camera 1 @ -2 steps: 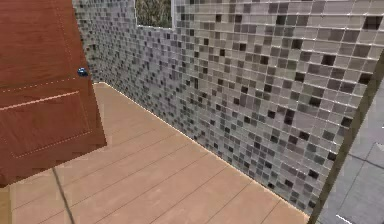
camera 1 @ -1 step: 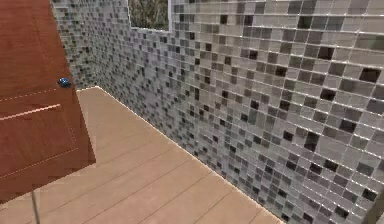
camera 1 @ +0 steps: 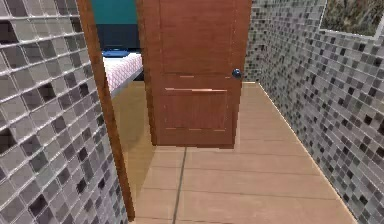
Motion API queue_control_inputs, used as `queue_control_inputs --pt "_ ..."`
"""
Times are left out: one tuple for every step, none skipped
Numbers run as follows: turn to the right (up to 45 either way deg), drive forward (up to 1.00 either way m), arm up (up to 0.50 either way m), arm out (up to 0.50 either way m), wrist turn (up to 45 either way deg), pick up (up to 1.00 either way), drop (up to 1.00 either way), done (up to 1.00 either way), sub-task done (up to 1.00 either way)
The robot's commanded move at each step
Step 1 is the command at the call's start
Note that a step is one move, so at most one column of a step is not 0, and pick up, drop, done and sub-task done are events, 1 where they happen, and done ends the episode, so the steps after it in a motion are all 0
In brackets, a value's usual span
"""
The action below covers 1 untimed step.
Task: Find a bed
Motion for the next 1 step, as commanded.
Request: queue_control_inputs --pt "0.0 1.00 0.00 0.00 0.0 0.00 0.00 0.00 0.00"
